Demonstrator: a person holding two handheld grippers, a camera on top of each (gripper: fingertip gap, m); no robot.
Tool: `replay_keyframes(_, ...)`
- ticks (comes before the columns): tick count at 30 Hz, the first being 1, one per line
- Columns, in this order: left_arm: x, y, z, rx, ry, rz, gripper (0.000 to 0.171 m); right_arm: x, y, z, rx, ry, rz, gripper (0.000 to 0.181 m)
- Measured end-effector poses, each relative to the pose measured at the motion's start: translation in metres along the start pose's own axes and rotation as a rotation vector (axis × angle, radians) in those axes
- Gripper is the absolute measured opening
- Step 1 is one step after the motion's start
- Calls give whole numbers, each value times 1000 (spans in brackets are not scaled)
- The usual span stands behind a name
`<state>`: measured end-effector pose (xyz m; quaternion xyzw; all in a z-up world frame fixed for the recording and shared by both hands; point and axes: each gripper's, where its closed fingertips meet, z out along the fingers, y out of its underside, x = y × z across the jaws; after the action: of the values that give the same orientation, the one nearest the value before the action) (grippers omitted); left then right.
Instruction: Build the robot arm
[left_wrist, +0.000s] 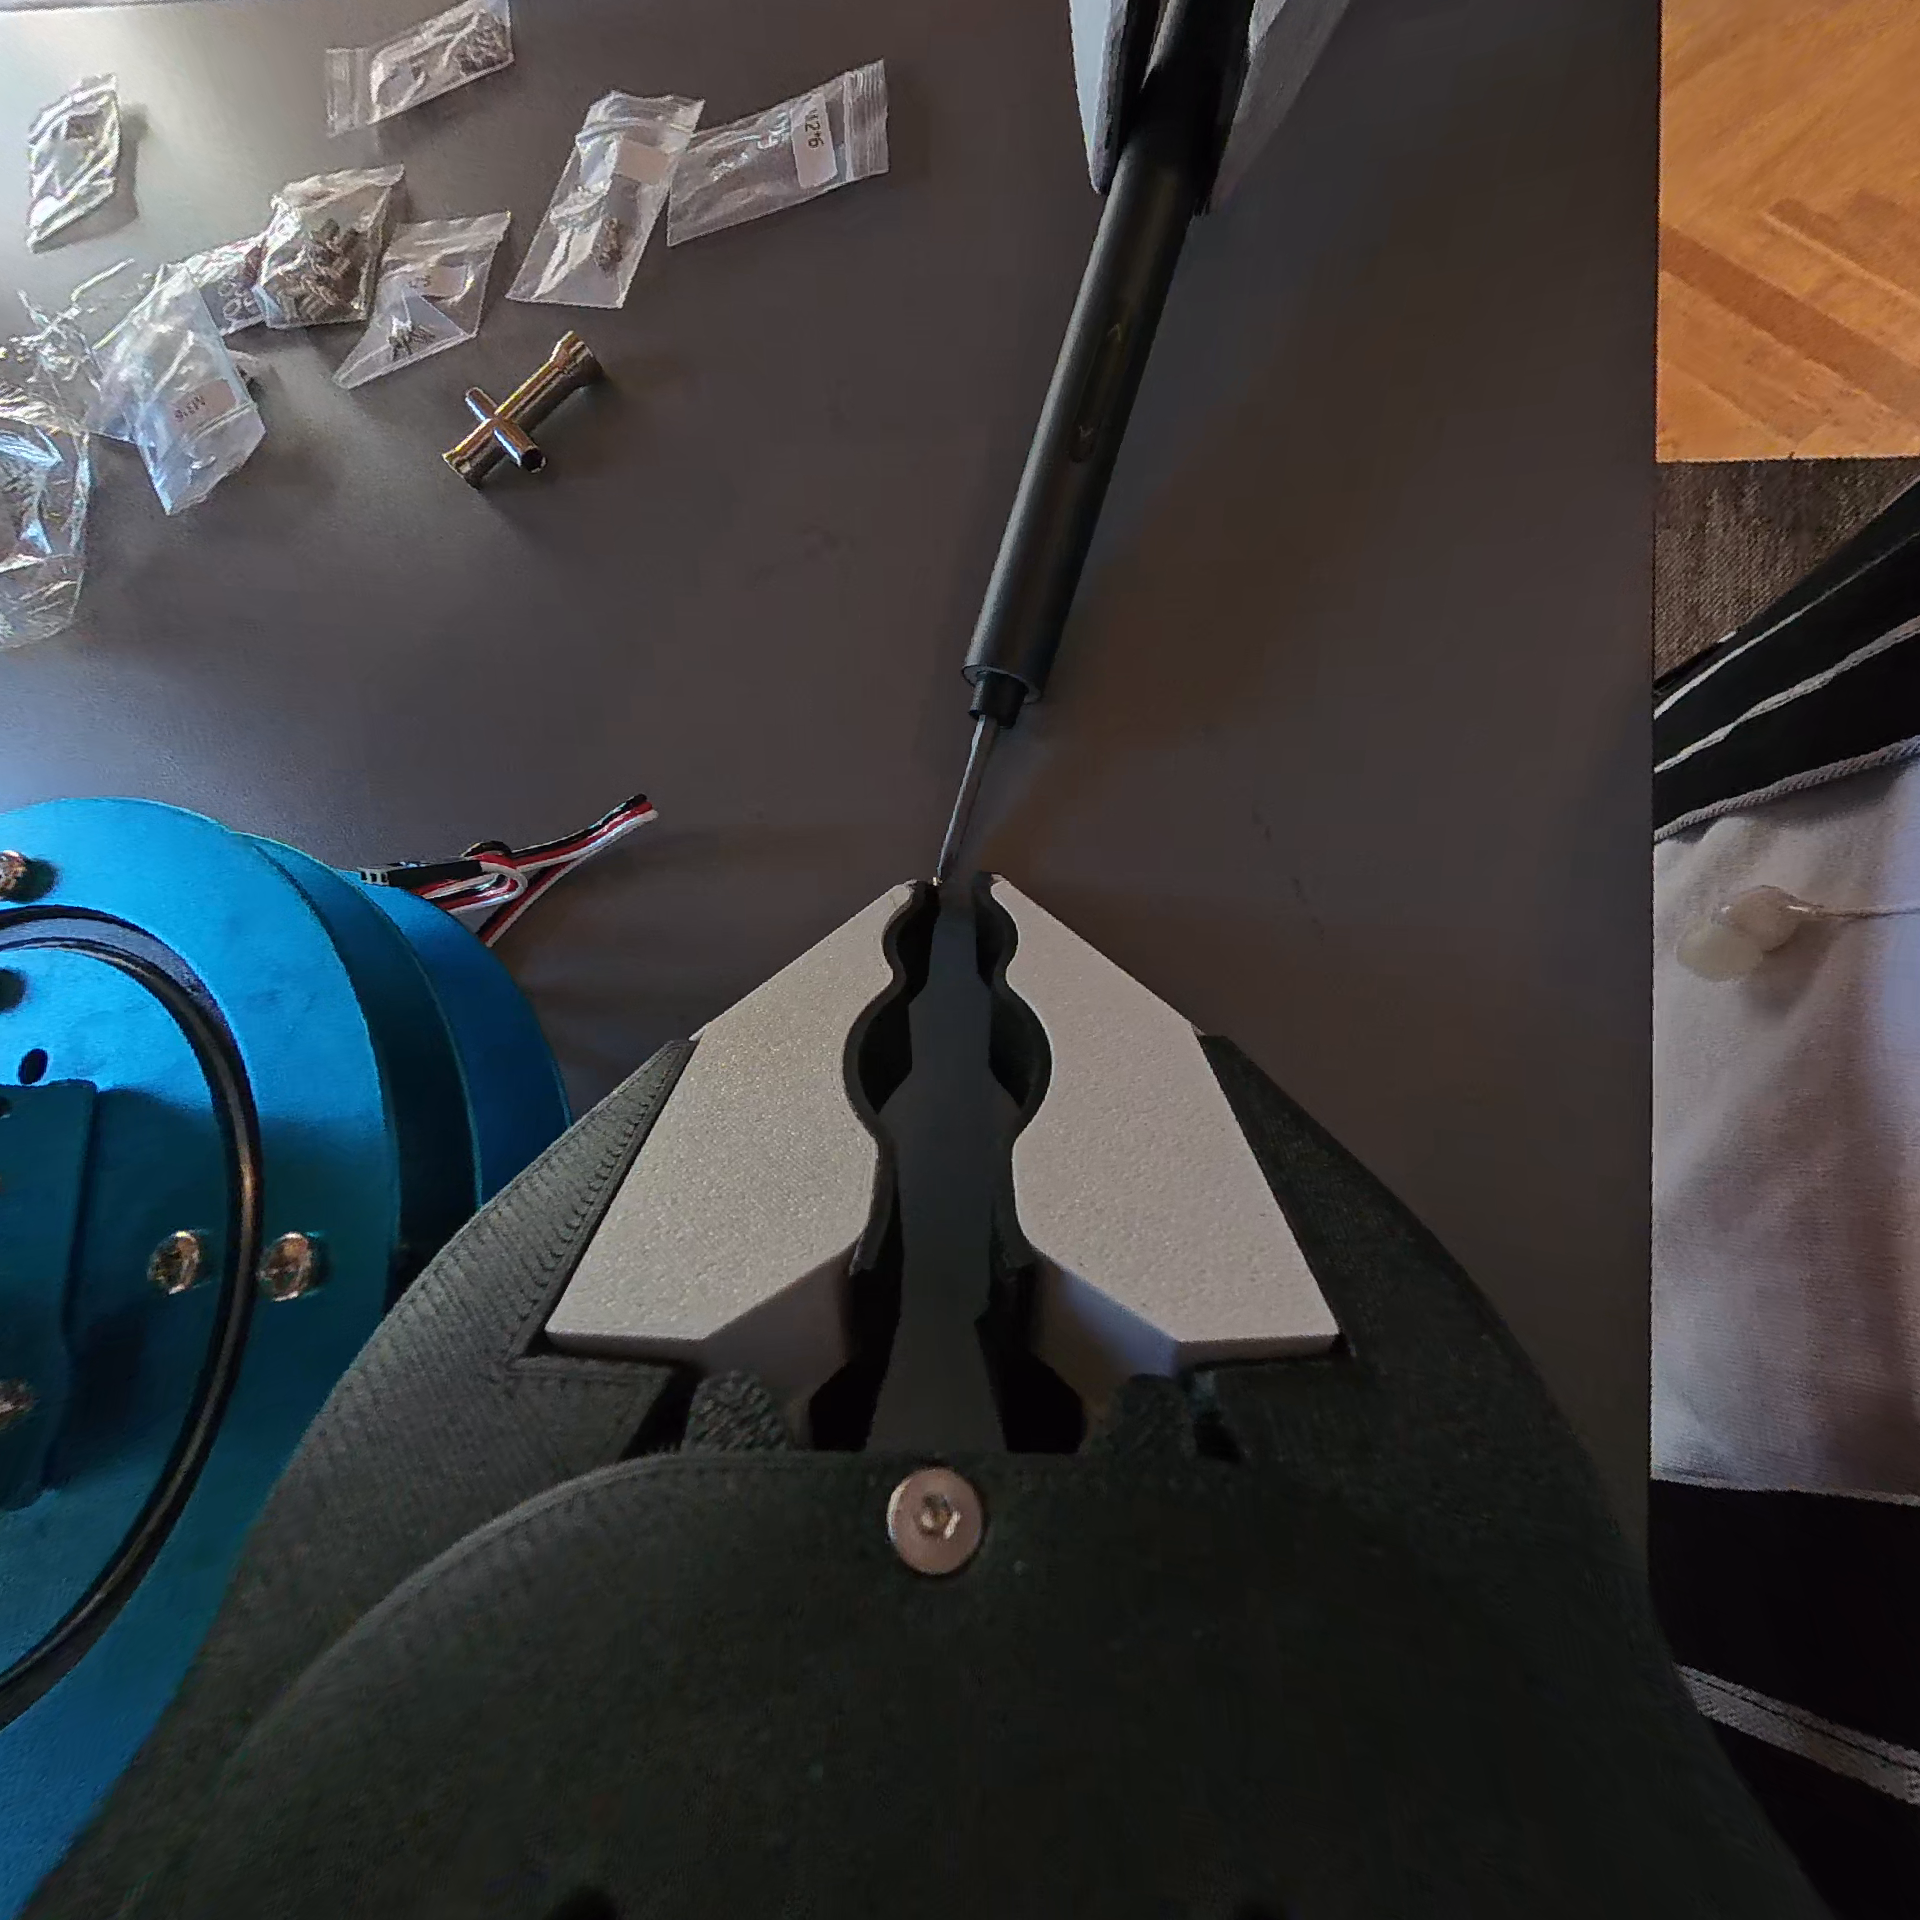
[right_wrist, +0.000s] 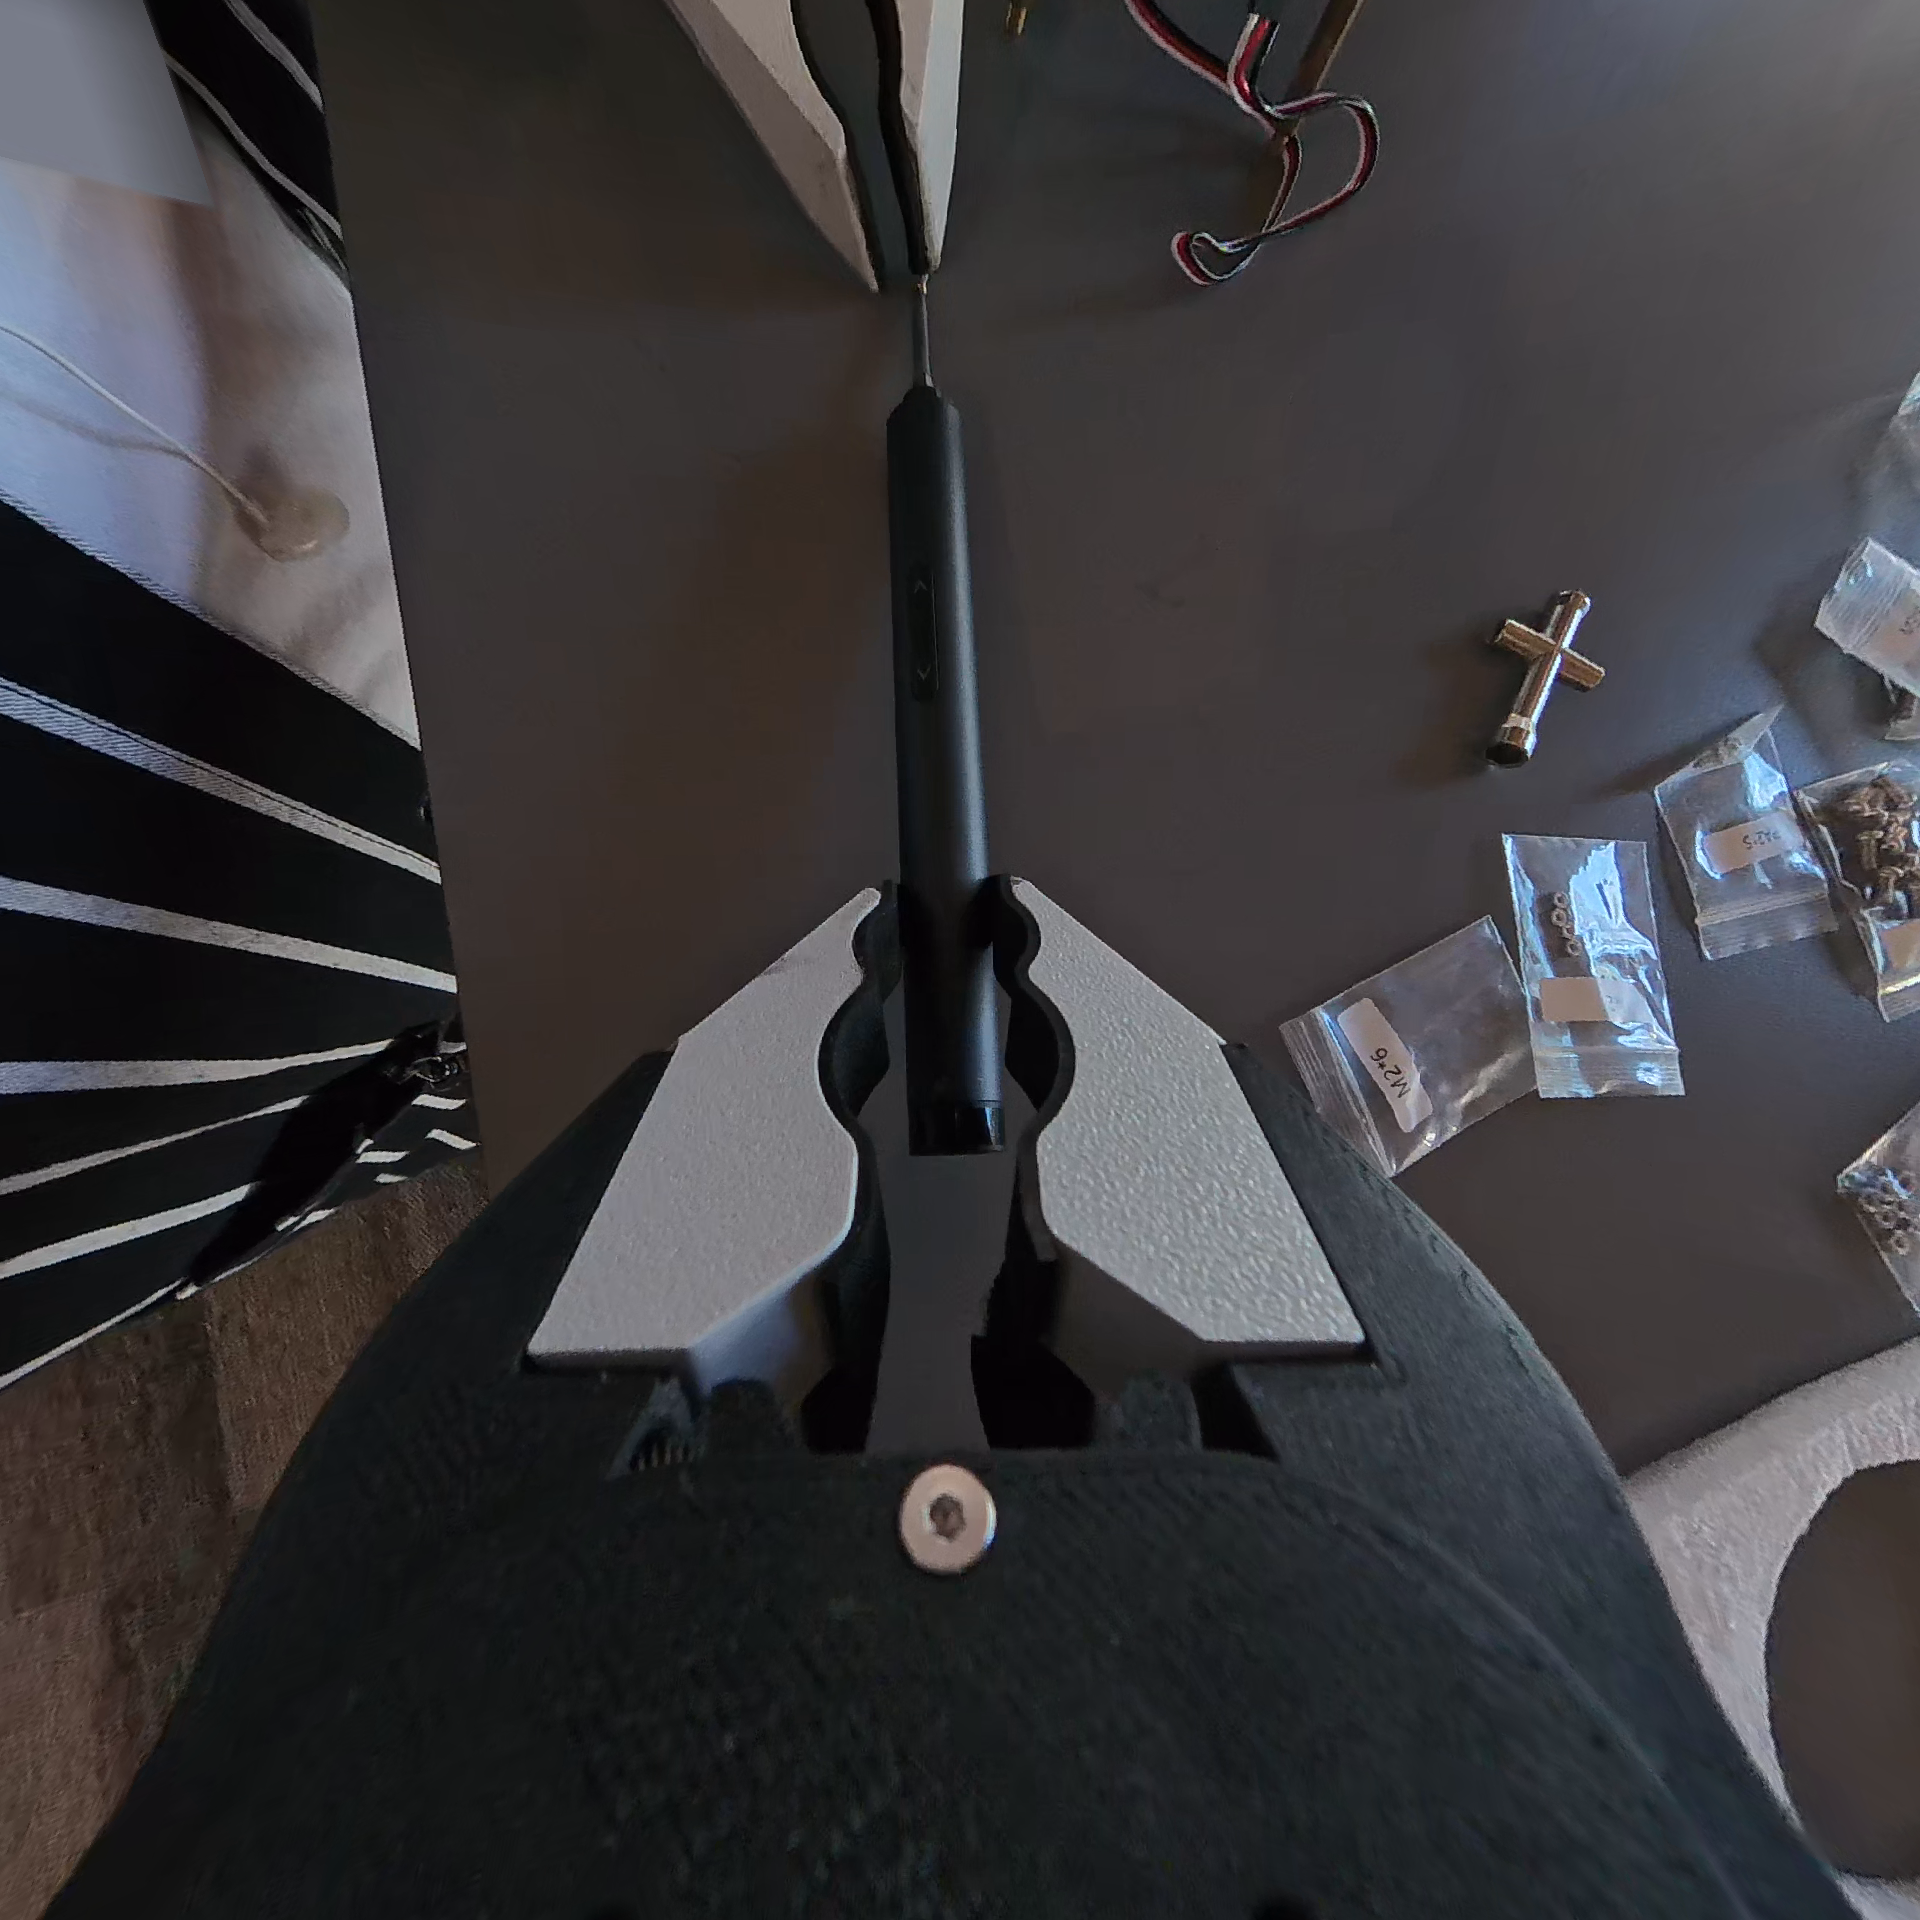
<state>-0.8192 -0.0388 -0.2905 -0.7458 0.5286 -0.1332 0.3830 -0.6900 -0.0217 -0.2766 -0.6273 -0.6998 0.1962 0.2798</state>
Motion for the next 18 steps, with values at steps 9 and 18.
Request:
replay_keyframes(9,1,-1,1,20,8,-19,9,0,-2,-2,-29,4,-6,17)
replay_keyframes(18,1,-2,1,20,5,-20,9,-4,-1,-2,-42,18,34,17)
